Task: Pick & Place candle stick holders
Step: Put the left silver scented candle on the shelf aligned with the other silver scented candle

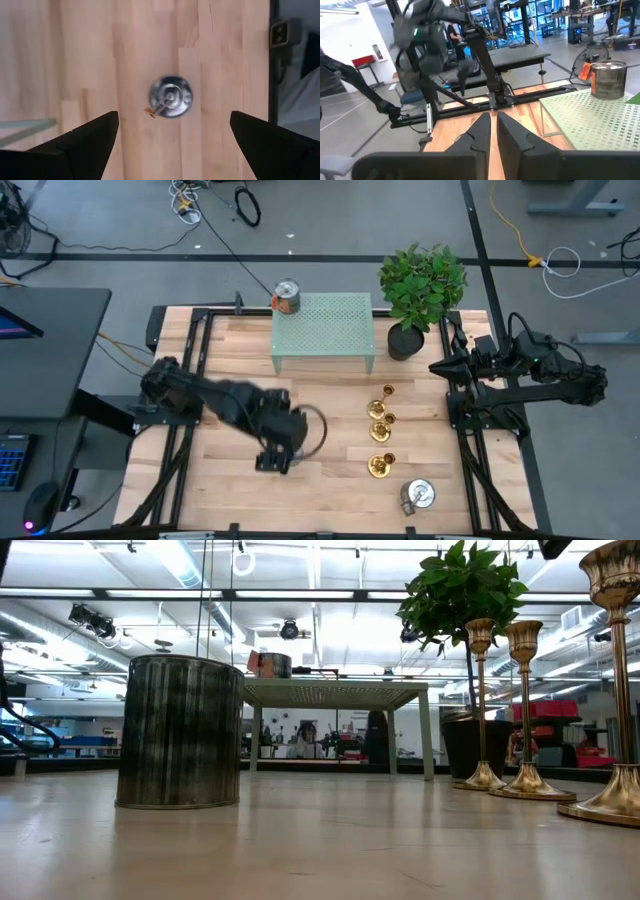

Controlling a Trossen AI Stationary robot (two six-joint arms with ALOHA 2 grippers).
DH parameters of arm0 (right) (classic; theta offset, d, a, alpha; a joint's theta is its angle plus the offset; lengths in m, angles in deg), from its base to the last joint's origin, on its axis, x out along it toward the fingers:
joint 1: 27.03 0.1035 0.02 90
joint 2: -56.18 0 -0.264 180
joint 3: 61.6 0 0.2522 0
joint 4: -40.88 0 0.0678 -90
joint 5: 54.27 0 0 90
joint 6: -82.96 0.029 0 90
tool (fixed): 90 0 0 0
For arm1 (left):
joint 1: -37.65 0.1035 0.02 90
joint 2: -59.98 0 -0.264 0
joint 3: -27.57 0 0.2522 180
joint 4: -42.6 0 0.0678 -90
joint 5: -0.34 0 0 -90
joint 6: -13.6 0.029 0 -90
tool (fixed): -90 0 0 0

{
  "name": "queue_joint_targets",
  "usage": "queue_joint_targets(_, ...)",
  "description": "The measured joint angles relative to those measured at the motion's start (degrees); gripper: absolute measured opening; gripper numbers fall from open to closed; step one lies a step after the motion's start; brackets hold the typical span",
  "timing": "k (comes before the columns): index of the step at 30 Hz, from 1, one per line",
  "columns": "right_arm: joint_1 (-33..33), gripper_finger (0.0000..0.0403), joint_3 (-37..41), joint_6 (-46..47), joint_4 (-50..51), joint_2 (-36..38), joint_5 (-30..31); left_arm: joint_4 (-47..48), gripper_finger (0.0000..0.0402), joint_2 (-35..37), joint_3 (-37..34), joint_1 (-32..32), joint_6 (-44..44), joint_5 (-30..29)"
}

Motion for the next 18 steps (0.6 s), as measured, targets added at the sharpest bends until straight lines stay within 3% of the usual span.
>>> queue_joint_targets(8, 0.0, 0.0037, 0.0, 3.8, 0.0, 0.0, -3.5, -7.9, 0.0394, -0.1, -15.1, -2.2, -4.6, -2.1)
queue_joint_targets(18, 0.0, 0.0037, 0.0, 5.8, 0.5, 0.0, -9.6, -19.1, 0.0394, -0.1, -28.0, -1.1, -4.6, 1.2)
